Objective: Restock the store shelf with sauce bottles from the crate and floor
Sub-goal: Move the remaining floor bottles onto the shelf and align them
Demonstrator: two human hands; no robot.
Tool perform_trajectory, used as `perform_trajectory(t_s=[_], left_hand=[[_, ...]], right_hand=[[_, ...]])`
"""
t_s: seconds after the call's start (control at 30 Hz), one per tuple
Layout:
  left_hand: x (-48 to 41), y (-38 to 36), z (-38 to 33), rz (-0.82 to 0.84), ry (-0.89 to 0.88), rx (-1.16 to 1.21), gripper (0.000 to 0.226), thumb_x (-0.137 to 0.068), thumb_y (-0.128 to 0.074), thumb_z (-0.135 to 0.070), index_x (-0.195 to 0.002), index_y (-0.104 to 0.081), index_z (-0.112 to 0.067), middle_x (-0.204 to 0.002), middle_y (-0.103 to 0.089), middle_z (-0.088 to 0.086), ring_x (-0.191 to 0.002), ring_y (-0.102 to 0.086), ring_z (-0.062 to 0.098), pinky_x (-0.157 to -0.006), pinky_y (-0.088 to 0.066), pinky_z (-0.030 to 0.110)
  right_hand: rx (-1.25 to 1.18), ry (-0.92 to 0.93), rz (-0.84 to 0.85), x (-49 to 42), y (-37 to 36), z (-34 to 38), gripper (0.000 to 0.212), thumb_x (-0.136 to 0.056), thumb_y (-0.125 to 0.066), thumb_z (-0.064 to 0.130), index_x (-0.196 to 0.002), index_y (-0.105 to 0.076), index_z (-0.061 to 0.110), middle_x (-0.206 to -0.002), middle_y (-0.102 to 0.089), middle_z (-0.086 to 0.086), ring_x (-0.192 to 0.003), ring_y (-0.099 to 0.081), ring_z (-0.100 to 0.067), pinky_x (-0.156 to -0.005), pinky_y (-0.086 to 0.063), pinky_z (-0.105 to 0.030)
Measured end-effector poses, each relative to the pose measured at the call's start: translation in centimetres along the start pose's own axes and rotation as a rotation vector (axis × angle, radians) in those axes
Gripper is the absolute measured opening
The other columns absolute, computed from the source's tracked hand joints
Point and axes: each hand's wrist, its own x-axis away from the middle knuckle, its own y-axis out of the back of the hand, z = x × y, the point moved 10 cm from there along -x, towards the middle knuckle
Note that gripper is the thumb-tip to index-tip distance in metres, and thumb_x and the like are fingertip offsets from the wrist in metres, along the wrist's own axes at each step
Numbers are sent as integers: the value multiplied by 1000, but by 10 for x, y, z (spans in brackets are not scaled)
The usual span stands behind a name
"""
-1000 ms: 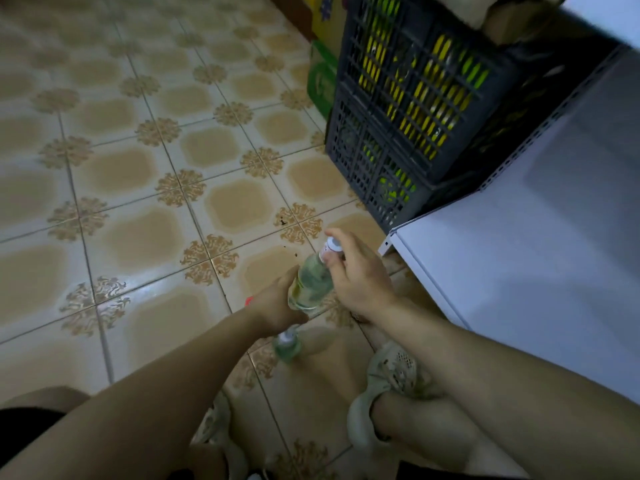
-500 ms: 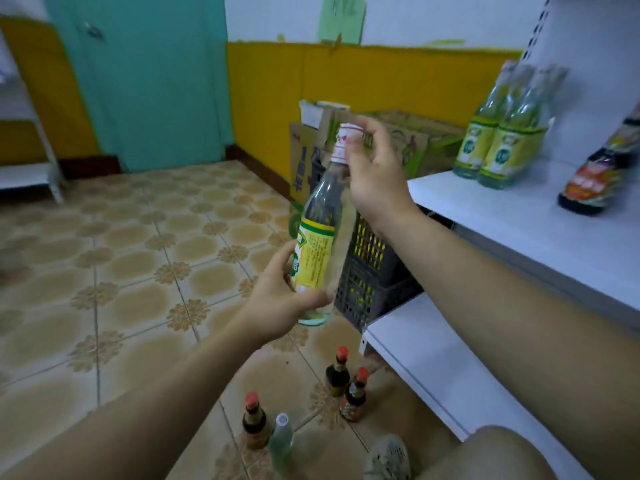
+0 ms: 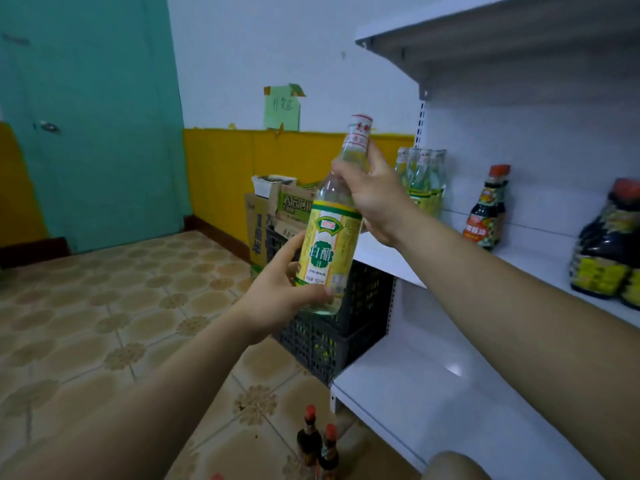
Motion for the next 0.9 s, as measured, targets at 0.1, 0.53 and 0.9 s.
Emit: perform_trajectory(t_s=[0.1, 0.53, 0.9], left_hand=[[-11, -4, 0, -45, -23, 31, 77, -72, -76, 3, -121, -44, -47, -110, -66, 10, -93, -69, 25, -78, -56, 36], [-87, -52, 45, 153, 16, -90, 84, -81, -69, 5, -140, -26, -37, -111, -64, 2, -94, -68, 13, -80, -56, 28], [-203, -72, 118, 370, 168, -883, 79, -92, -57, -43, -153, -12, -24, -160, -14, 1, -143, -26, 26, -109, -33, 39]], right_hand=[[266, -99, 77, 4, 5, -17, 65, -93, -59, 41, -147, -25, 37, -121, -62, 2, -100, -67, -17, -82, -57, -42], [356, -240, -127, 0, 92, -92, 76, -68, -76, 47, -133, -39, 32, -117, -66, 0, -101, -67, -24, -85, -56, -53], [582, -213, -342, -56, 198, -117, 82, -84, -74, 29, -149, -25, 31, -139, -54, 2, -118, -58, -21, -96, -52, -43]])
